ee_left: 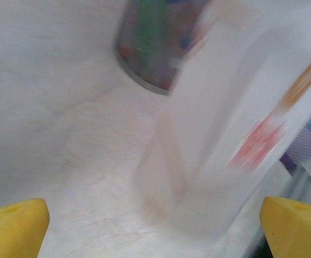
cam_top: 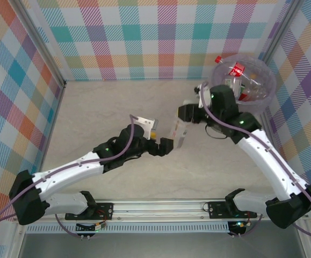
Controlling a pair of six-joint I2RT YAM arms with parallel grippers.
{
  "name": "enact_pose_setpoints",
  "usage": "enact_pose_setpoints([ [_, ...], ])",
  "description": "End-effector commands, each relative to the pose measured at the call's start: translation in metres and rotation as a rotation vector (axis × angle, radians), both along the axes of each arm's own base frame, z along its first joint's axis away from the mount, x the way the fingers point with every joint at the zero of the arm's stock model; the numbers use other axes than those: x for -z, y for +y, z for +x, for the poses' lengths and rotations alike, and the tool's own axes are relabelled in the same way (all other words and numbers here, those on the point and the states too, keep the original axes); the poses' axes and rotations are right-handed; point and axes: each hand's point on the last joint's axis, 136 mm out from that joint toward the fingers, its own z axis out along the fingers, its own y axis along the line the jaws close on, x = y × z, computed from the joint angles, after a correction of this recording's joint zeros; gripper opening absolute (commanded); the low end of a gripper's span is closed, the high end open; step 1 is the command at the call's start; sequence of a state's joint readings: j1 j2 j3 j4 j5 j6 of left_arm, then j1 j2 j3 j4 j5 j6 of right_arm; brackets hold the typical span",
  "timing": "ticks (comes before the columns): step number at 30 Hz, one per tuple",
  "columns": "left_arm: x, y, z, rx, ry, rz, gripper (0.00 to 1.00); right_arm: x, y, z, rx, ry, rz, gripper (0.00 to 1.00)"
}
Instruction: Put the plastic bottles in the bin
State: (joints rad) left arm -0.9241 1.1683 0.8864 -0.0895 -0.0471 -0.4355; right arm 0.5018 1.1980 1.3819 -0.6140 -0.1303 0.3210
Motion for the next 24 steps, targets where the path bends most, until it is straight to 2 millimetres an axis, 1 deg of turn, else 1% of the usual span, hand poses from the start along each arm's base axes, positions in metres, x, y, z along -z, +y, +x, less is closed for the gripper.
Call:
enact_pose_setpoints([
  [1, 0.012, 0.052, 0.018, -0.257, 0.033, 0.109, 1.0, -0.055, -0.059, 0.02, 0.202, -0.244, -0.249, 0.36],
  [2, 0.023, 0.061, 0.016, -0.277, 0.062, 0.141, 1.0, -0.074, -0.072, 0.025, 0.258, -0.306, -0.282, 0.36],
  [4, 0.029, 0.063, 0.015, -0.285, 0.076, 0.139, 1.0, -0.109, -0.097, 0.034, 0.364, -0.407, -0.333, 0.35],
  [6, 0.03, 0.063, 0.015, -0.282, 0.078, 0.129, 1.0, -0.146, -0.132, 0.042, 0.499, -0.502, -0.38, 0.31],
  [8, 0.029, 0.064, 0.015, -0.278, 0.075, 0.136, 1.0, -0.176, -0.165, 0.047, 0.62, -0.59, -0.423, 0.27],
  [9, 0.028, 0.064, 0.015, -0.277, 0.072, 0.141, 1.0, -0.19, -0.182, 0.049, 0.684, -0.637, -0.438, 0.25],
  [12, 0.025, 0.066, 0.014, -0.271, 0.063, 0.152, 1.0, -0.218, -0.216, 0.053, 0.804, -0.739, -0.478, 0.24],
  [14, 0.025, 0.066, 0.014, -0.269, 0.06, 0.153, 1.0, -0.228, -0.229, 0.055, 0.853, -0.81, -0.507, 0.24],
  [17, 0.026, 0.066, 0.014, -0.261, 0.066, 0.153, 1.0, -0.23, -0.245, 0.065, 0.891, -0.877, -0.573, 0.22],
  [19, 0.026, 0.064, 0.013, -0.252, 0.07, 0.148, 1.0, -0.223, -0.255, 0.072, 0.902, -0.886, -0.596, 0.21],
  [21, 0.026, 0.063, 0.011, -0.244, 0.074, 0.147, 1.0, -0.211, -0.263, 0.08, 0.904, -0.863, -0.612, 0.21],
  [24, 0.026, 0.064, 0.01, -0.246, 0.076, 0.144, 1.0, -0.19, -0.267, 0.087, 0.881, -0.857, -0.601, 0.2],
])
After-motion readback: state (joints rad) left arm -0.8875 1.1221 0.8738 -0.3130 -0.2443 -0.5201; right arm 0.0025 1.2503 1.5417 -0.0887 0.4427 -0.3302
